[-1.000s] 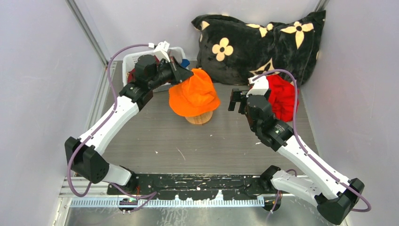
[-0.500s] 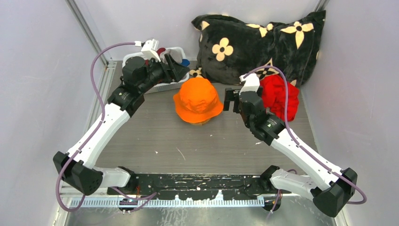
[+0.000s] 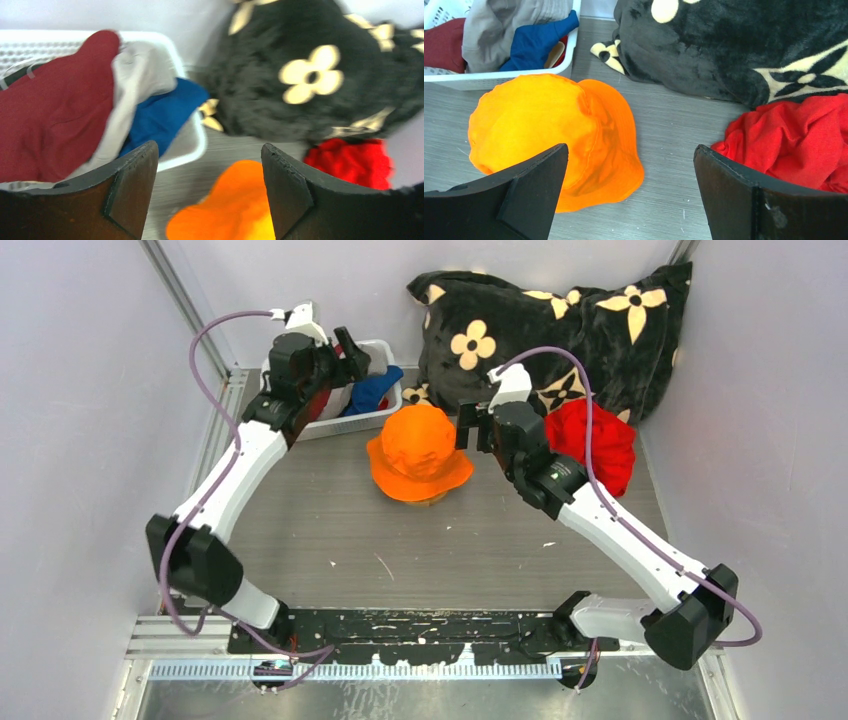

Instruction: Stack the hats

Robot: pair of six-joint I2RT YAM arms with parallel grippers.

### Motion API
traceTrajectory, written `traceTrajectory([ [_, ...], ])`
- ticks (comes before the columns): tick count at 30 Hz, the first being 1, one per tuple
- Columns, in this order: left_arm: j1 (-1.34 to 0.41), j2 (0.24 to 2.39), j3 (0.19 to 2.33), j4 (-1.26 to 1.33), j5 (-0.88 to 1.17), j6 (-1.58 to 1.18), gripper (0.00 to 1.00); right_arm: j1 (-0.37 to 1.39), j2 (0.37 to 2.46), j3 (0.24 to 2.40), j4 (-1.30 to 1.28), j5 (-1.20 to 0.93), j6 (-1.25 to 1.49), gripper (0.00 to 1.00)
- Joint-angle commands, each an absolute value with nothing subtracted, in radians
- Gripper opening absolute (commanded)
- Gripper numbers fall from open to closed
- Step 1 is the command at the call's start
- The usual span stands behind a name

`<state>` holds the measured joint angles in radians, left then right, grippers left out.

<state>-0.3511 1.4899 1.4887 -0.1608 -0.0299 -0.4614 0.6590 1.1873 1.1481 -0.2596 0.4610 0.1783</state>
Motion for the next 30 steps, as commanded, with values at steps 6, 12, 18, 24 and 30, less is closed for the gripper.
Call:
traceTrajectory([
  [6,-0.249,1.769,1.545,-0.033,-0.072,-0.382,0.73,0.610,1.232,1.184,-0.202,0.386,0.159,1.00],
  [12,-0.247,1.860,1.553,0.056,-0.086,-0.339,0.72,0.594,1.248,1.170,-0.200,0.358,0.167,1.00],
  [18,-0.246,1.865,1.540,0.077,-0.109,-0.322,0.66,0.591,1.258,1.160,-0.195,0.339,0.181,1.00],
  [24,-0.247,1.852,1.518,0.104,-0.150,-0.293,0.65,0.590,1.264,1.153,-0.187,0.325,0.189,1.00],
  [30,-0.247,1.897,1.571,0.070,-0.133,-0.274,0.02,0.591,1.257,1.134,-0.183,0.325,0.196,1.00],
])
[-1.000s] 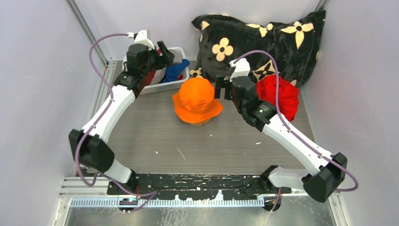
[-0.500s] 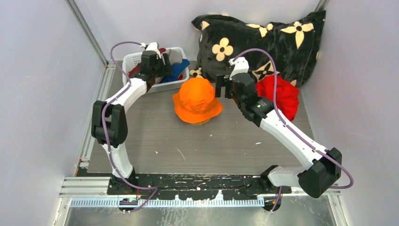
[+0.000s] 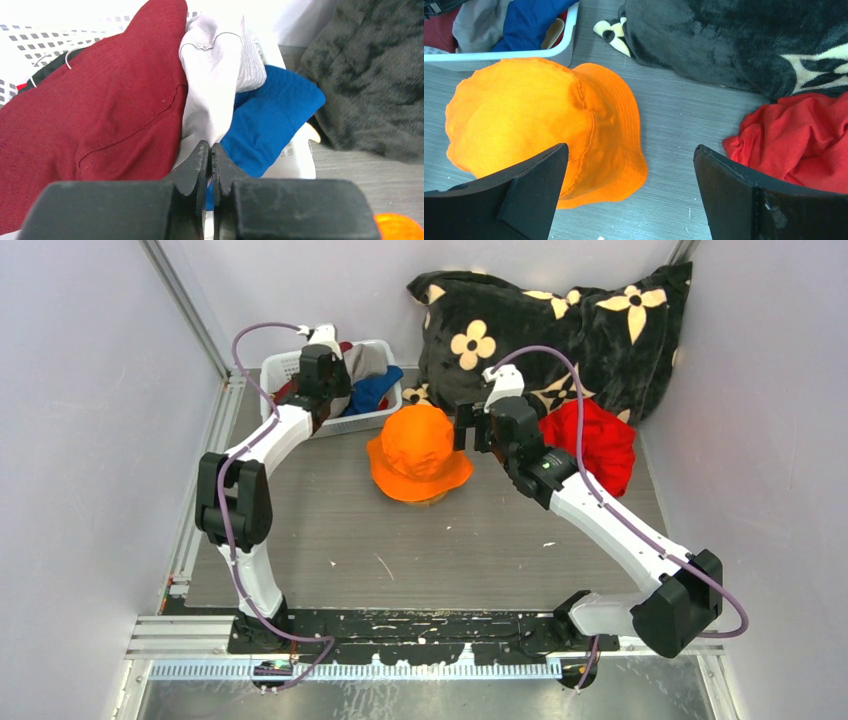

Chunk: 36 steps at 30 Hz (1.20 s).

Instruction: Stack the hats

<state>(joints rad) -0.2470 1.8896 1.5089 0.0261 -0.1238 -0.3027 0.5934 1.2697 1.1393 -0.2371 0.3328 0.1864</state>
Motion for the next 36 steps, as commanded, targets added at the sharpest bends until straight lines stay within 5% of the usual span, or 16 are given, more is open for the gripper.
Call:
traceTrajectory([
  [1,-0.246,1.892,1.575,0.068,-0.128,-0.275,0.00,0.591,1.252,1.130,-0.183,0.327,0.196,1.00],
  [22,-0.248,1.766,2.128,-0.199,0.111,-0.365,0.00,0.591,1.179,1.094,-0.176,0.332,0.209,1.00],
  [36,-0.285,1.565,2.030,-0.308,0.260,-0.597,0.00,0.584,1.092,1.093,-0.228,0.397,0.182,1.00],
])
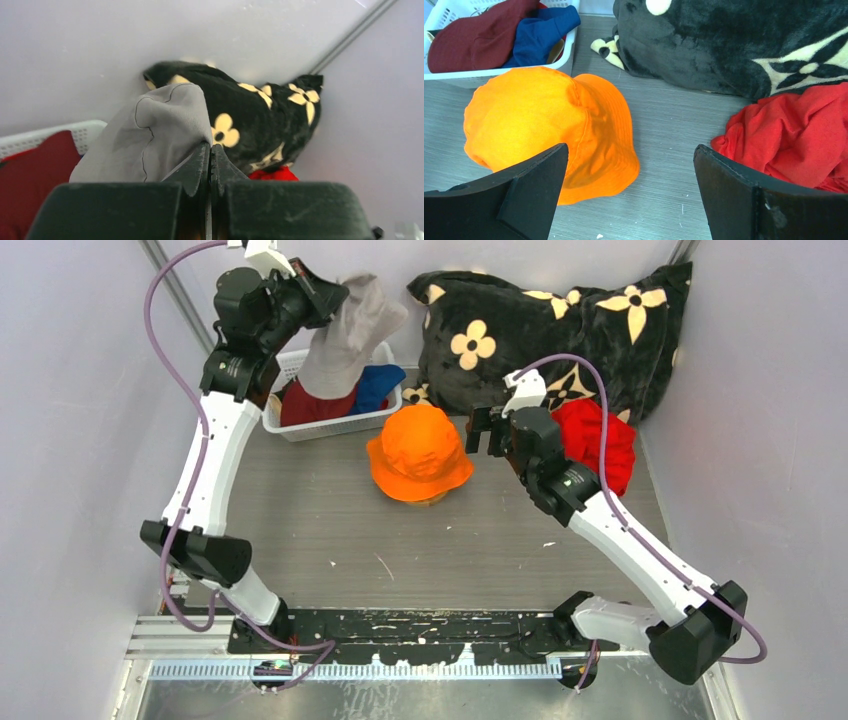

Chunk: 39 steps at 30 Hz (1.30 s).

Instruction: Stack the hats

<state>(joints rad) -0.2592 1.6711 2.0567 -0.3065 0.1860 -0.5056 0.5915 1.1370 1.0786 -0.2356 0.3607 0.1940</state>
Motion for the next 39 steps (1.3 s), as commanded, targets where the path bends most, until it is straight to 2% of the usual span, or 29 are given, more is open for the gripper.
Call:
traceTrajectory([
  [1,-0.294,1.553,2.018,-0.308,0.278,-0.615,0.00,0.583,1.088,1.094,-0.231,0.398,0.180,1.00],
  [8,-0.401,1.481,1.976,-0.360,0.281,-0.655,0.00,0.574,1.068,1.113,-0.230,0.328,0.189,1.00],
  [17,-0.514,1.443,1.922,-0.397,0.219,-0.658,0.00,0.514,1.090,1.122,-0.152,0.100,0.263,1.00],
  [29,-0.529,1.487,1.984,-0.429,0.176,-0.640,0.00,0.356,1.094,0.929,0.310,-0.415,0.569,1.00],
  [34,-0.529,1.520,2.003,-0.426,0.165,-0.637,0.00,0.321,1.175,0.870,0.622,-0.601,0.776,1.00],
  [39,-0.530,1.567,2.039,-0.440,0.151,-0.620,0.00,0.313,1.298,0.882,0.904,-0.688,0.952,1.00],
])
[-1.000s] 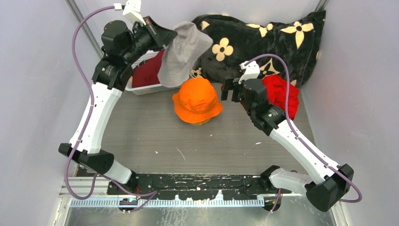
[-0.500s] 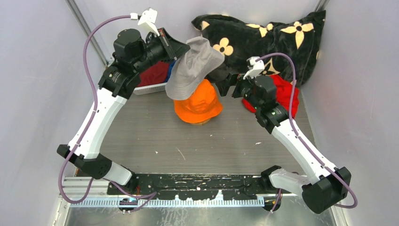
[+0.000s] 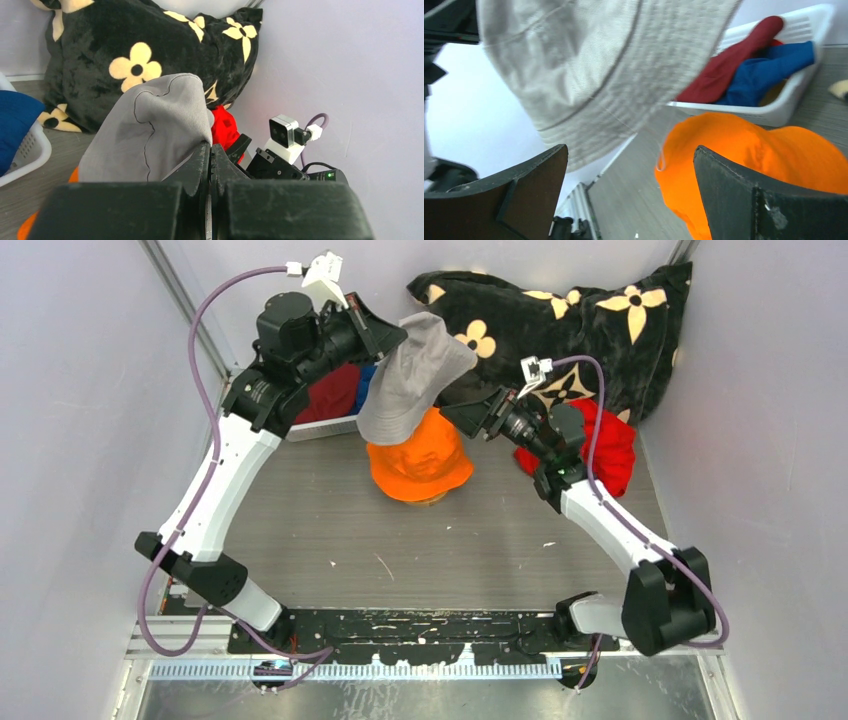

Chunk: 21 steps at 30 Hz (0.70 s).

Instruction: Stack the hats

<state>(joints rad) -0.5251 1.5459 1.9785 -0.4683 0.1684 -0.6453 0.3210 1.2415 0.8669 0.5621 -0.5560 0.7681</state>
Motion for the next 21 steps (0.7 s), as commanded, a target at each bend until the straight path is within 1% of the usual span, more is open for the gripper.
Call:
traceTrajectory([
  [1,-0.529,1.571,2.042,-0.439,0.148,-0.619,0.00,0.312,1.329,0.888,0.938,-0.692,0.974,1.00],
  [12,-0.529,1.625,2.097,-0.453,0.136,-0.603,0.00,0.302,1.588,0.997,1.163,-0.699,1.117,1.00],
  [21,-0.529,1.632,2.105,-0.467,0.132,-0.592,0.00,0.303,1.706,1.073,1.303,-0.709,1.227,1.00],
])
